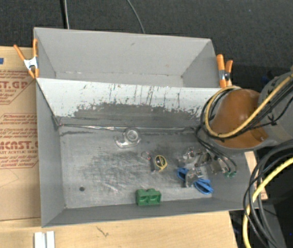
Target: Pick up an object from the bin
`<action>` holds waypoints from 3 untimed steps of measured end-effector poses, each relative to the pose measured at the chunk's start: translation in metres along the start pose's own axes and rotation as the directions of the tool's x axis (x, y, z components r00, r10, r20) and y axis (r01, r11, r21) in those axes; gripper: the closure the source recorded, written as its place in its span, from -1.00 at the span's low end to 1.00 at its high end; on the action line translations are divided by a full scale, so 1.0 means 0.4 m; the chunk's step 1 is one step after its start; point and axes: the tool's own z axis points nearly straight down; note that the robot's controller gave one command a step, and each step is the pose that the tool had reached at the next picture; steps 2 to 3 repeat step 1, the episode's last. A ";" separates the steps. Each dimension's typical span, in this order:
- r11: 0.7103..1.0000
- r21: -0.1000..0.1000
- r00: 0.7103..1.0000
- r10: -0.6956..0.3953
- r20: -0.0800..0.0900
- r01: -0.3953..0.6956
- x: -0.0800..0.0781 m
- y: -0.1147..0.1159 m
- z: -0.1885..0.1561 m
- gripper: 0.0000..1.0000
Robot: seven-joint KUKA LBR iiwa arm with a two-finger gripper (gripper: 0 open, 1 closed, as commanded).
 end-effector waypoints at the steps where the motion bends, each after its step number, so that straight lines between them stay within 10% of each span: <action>1: 1.000 0.001 1.000 -0.013 -0.007 0.013 -0.006 -0.017 -0.399 1.00; 3: 1.000 0.001 1.000 -0.013 -0.007 0.013 -0.006 -0.017 -0.399 1.00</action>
Offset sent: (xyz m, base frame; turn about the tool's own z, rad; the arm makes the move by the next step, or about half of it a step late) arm -0.0015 -0.0067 0.1551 -0.0126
